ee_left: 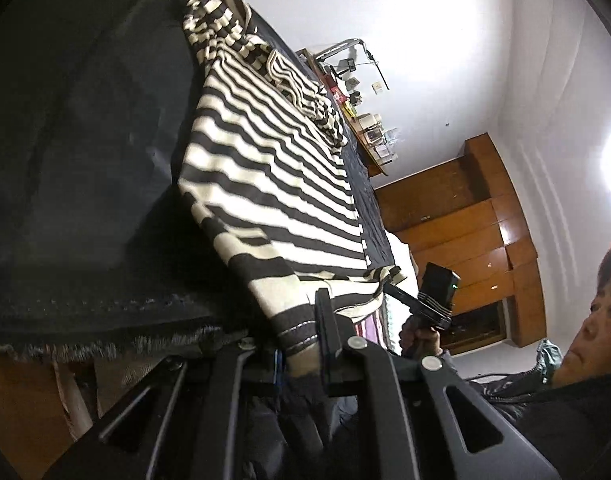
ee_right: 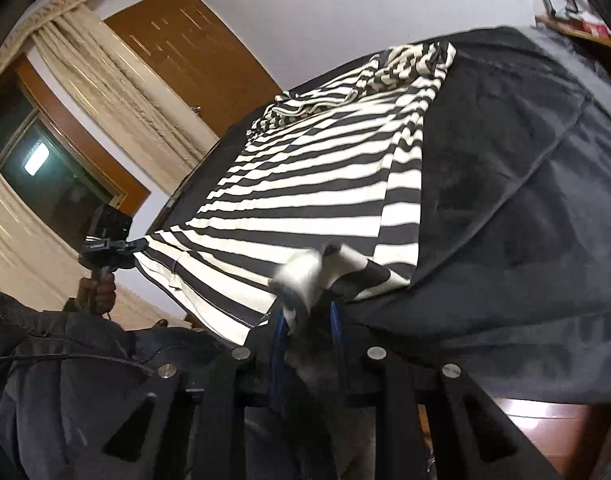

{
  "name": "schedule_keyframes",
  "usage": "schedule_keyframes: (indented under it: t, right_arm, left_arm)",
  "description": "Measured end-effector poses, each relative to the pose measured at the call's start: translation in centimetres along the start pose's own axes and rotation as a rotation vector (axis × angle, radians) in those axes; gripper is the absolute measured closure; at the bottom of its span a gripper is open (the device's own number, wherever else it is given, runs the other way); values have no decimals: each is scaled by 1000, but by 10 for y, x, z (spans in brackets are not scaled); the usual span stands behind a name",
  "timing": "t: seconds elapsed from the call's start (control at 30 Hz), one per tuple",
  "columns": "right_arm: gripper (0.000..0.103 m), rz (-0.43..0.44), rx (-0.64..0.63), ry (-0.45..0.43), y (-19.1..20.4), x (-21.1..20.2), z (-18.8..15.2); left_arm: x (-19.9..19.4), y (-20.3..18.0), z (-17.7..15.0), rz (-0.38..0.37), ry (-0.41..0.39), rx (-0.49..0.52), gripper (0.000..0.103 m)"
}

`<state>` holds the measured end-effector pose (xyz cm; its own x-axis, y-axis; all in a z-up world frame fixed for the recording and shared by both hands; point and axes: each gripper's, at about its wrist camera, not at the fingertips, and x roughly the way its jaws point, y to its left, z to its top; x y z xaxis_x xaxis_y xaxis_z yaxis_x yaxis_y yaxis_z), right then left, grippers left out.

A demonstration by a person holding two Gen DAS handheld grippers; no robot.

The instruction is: Fold clothes

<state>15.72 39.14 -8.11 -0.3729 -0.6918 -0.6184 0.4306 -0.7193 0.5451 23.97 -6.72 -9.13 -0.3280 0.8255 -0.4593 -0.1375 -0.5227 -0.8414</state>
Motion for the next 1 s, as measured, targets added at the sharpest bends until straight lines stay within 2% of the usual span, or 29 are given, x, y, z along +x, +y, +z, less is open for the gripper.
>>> schedule_keyframes:
  t: [0.17, 0.23, 0.27, 0.3, 0.33, 0.47, 0.6, 0.73, 0.83, 0.87, 0.93, 1.0]
  right_arm:
    - [72, 30, 51, 11, -9, 6, 0]
    - [63, 52, 70, -1, -9, 5, 1]
    - [50, 65, 78, -9, -9, 4, 2]
    - [43, 74, 86, -16, -9, 3, 2]
    - [42, 79, 92, -21, -9, 3, 3]
    - [42, 95, 118, -33, -12, 3, 5]
    - [42, 49, 59, -9, 0, 7, 8]
    - [42, 63, 29, 8, 4, 9, 5]
    - [42, 60, 24, 14, 3, 9, 5]
    - [42, 52, 18, 18, 4, 9, 5]
    - [42, 29, 4, 26, 8, 10, 7]
    - [48, -4, -13, 36, 11, 12, 8]
  left_arm:
    - [2, 4, -14, 4, 5, -27, 89]
    - [2, 5, -18, 8, 2, -37, 89]
    - [2, 5, -20, 11, 1, -40, 89]
    - [2, 4, -21, 12, 3, -36, 89]
    - [1, 2, -22, 14, 6, -32, 86]
    - [-5, -7, -25, 34, -5, -3, 86]
    - [-1, -4, -25, 60, 5, 1, 86]
    - [13, -2, -20, 102, 29, 18, 84]
    - [24, 2, -12, 155, 42, 15, 66]
    - [26, 4, -9, 147, 39, 6, 62]
    - [28, 7, -4, 119, 32, -13, 59]
    - [30, 5, 0, 132, 24, 1, 58]
